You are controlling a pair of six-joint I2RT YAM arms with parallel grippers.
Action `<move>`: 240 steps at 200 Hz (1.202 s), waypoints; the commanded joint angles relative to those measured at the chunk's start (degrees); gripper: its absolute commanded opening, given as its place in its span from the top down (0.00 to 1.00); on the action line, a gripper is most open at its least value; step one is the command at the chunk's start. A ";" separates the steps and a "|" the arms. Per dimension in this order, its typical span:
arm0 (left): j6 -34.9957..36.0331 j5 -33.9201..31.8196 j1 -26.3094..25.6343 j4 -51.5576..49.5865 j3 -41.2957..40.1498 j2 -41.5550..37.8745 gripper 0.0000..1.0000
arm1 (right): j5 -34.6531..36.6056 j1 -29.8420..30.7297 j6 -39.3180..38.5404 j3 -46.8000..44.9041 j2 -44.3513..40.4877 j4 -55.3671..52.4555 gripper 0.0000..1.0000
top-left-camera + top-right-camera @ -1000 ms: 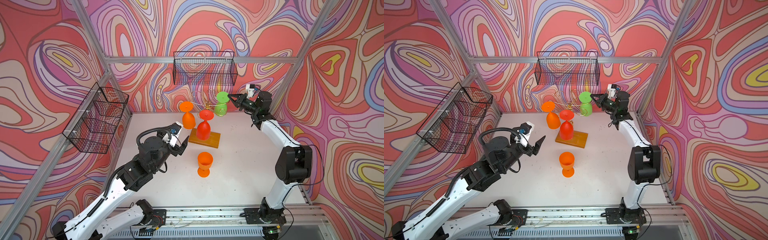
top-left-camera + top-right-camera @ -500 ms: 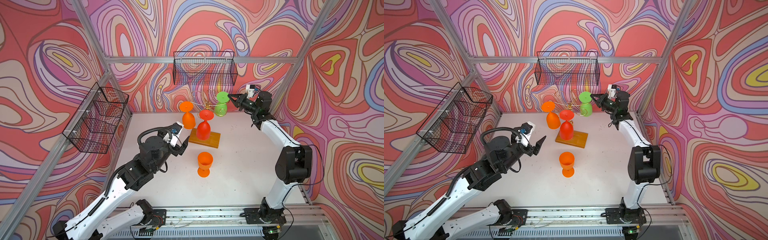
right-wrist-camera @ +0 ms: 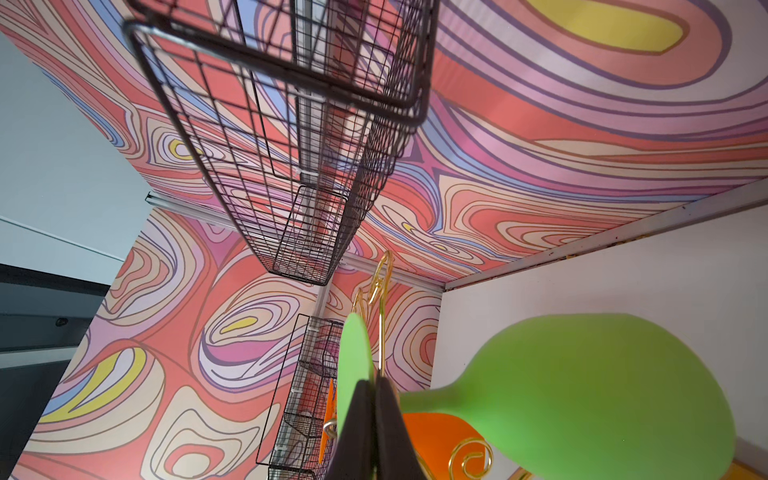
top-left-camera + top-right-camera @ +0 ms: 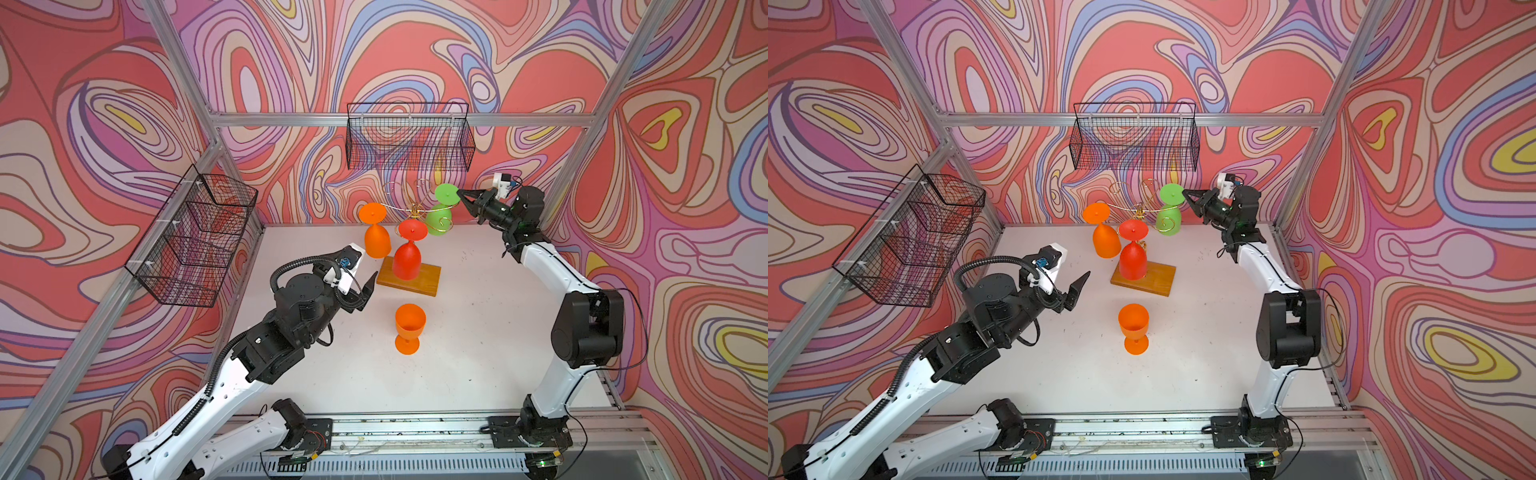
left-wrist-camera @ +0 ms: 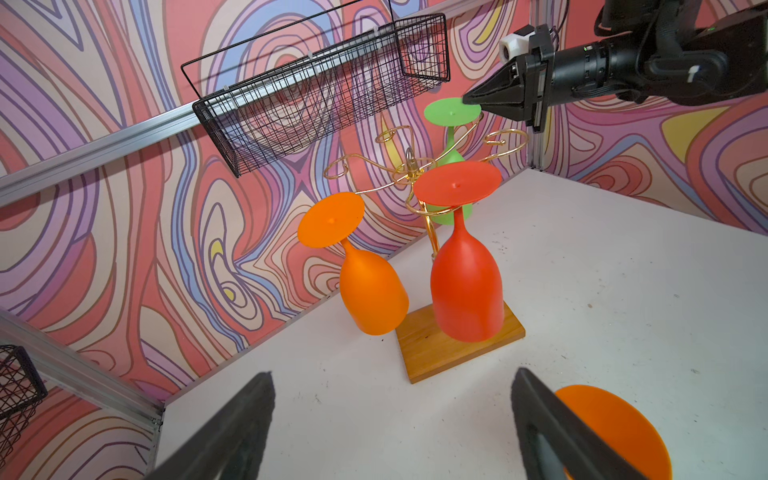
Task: Take the wine glass off the wine glass rack
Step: Pick up the wine glass from the wine glass rack.
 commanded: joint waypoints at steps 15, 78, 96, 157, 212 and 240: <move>0.50 -0.07 0.51 0.21 -0.18 -0.47 0.12 | -0.54 -0.30 1.74 -1.33 -2.51 1.83 1.00; 0.33 0.02 0.55 0.20 -0.35 -0.51 0.12 | 0.03 -0.51 2.28 -1.99 -5.47 0.59 1.00; 0.30 -0.07 0.55 0.16 -0.48 -0.61 0.12 | 0.02 -0.57 2.23 -1.90 -5.81 0.14 1.00; 0.63 0.01 0.55 0.21 -0.33 -0.60 0.12 | 0.25 -0.68 0.87 -1.81 -6.47 -2.56 1.00; 0.83 0.10 0.63 0.24 -0.26 -0.27 0.12 | 1.16 -0.76 -1.62 -2.16 -8.28 -5.96 1.00; 0.81 0.18 0.59 0.22 -0.26 -0.14 0.12 | 1.47 -1.05 -2.11 -2.34 -8.99 -7.05 1.00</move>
